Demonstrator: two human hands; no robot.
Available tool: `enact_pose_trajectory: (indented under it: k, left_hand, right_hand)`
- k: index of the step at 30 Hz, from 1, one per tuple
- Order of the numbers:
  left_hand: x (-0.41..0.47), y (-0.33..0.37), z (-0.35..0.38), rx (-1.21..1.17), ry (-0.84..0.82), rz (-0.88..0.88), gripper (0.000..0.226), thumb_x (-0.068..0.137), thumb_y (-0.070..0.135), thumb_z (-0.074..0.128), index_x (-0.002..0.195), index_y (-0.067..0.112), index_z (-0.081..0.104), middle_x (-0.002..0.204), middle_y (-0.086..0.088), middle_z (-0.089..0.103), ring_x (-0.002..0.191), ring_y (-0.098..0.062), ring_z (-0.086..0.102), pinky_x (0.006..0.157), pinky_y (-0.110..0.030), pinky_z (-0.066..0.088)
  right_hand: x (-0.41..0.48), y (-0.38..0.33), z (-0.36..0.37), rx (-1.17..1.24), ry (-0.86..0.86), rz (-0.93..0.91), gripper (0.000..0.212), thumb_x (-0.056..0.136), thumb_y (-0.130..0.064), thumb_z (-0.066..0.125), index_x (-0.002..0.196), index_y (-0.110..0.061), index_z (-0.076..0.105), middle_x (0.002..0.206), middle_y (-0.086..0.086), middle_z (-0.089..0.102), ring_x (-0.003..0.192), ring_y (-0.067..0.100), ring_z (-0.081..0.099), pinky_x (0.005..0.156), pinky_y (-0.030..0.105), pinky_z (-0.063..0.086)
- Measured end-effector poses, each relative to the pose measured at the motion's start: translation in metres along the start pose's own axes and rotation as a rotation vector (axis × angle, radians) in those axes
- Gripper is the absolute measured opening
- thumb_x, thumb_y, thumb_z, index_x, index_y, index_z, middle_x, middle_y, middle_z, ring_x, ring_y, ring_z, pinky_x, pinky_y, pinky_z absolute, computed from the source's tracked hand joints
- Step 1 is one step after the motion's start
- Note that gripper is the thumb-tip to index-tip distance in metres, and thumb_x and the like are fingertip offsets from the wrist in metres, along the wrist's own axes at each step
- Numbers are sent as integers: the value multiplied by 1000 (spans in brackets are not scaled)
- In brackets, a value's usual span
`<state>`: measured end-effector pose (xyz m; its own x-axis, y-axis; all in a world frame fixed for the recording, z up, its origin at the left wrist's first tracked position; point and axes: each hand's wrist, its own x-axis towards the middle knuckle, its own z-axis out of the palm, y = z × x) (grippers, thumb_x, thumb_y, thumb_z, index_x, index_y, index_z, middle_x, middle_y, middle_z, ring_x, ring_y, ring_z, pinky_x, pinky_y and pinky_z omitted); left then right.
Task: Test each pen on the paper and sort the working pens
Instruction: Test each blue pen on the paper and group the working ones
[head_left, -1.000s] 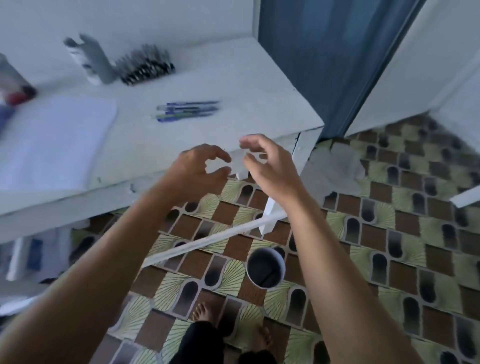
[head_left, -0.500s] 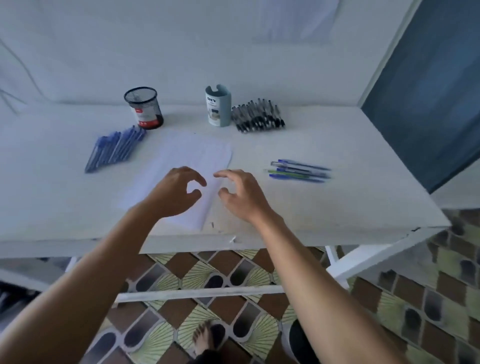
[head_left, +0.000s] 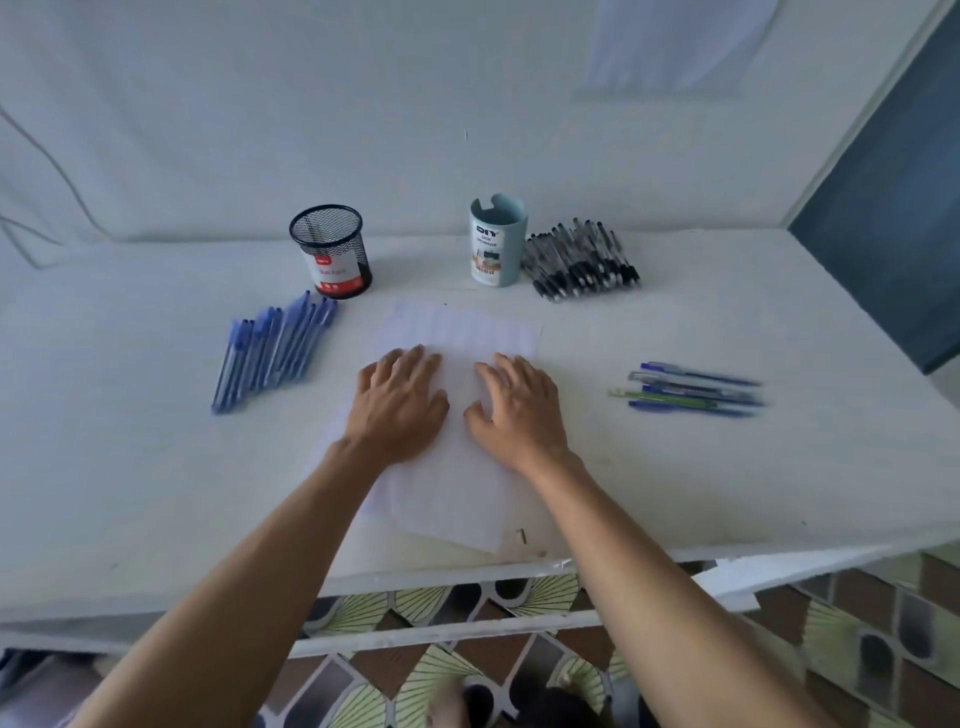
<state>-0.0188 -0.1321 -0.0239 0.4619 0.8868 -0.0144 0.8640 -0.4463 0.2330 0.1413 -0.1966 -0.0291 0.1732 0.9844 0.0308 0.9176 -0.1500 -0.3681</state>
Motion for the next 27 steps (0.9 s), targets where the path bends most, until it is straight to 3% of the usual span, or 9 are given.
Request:
enact_pose_trajectory:
  k: [6, 10, 13, 17, 19, 22, 25, 27]
  left_hand:
    - [1, -4, 3, -20, 19, -1, 58, 101, 46, 38, 155, 26, 30, 164, 1, 24, 151, -23, 15, 120, -41, 9]
    - [1, -5, 3, -14, 29, 13, 57, 101, 47, 37, 154, 27, 32, 164, 1, 26, 151, -23, 16, 120, -41, 10]
    - [-1, -4, 2, -6, 24, 14, 63, 96, 52, 29, 154, 26, 33, 163, 0, 27, 150, -24, 18, 120, -41, 11]
    - [0, -3, 4, 17, 32, 13, 58, 101, 48, 35, 154, 25, 32, 163, -1, 27, 150, -24, 18, 120, -42, 12]
    - [0, -3, 5, 22, 30, 11, 58, 101, 48, 35, 154, 26, 31, 164, -1, 27, 150, -24, 18, 120, -42, 12]
    - [-1, -3, 4, 23, 31, 11, 66, 94, 53, 26, 154, 25, 33, 163, -1, 29, 150, -25, 19, 120, -43, 13]
    - [0, -3, 5, 23, 33, 12, 59, 100, 50, 31, 154, 26, 32, 163, -1, 28, 150, -24, 18, 121, -43, 13]
    - [-1, -3, 5, 20, 37, 8, 58, 101, 49, 35, 154, 26, 32, 163, 0, 28, 151, -24, 18, 121, -43, 12]
  right_hand:
    - [7, 3, 1, 32, 38, -10, 67, 77, -43, 38, 138, -20, 55, 150, 2, 46, 142, 22, 34, 117, 38, 21]
    - [15, 26, -15, 134, 302, 16, 44, 78, -31, 45, 109, -18, 73, 113, 2, 72, 109, 28, 64, 96, 39, 45]
    - [16, 56, -40, 16, 433, 196, 39, 78, -21, 45, 103, -20, 74, 105, 5, 73, 101, 34, 63, 87, 41, 43]
    - [9, 103, -57, -34, 505, 428, 40, 79, -6, 50, 114, -5, 68, 115, 19, 68, 109, 42, 59, 95, 49, 42]
    - [2, 118, -57, -43, 474, 467, 36, 76, -9, 41, 100, 0, 66, 106, 23, 67, 104, 43, 59, 93, 49, 42]
    - [-1, 127, -58, 10, 405, 473, 15, 74, -6, 39, 77, -9, 53, 94, 21, 65, 93, 41, 57, 77, 42, 40]
    - [3, 131, -55, 90, 432, 455, 22, 78, 4, 47, 76, -17, 54, 94, 18, 67, 97, 42, 57, 72, 37, 41]
    - [4, 131, -54, 135, 456, 449, 26, 86, 2, 49, 90, -13, 70, 104, 17, 70, 106, 41, 57, 85, 40, 47]
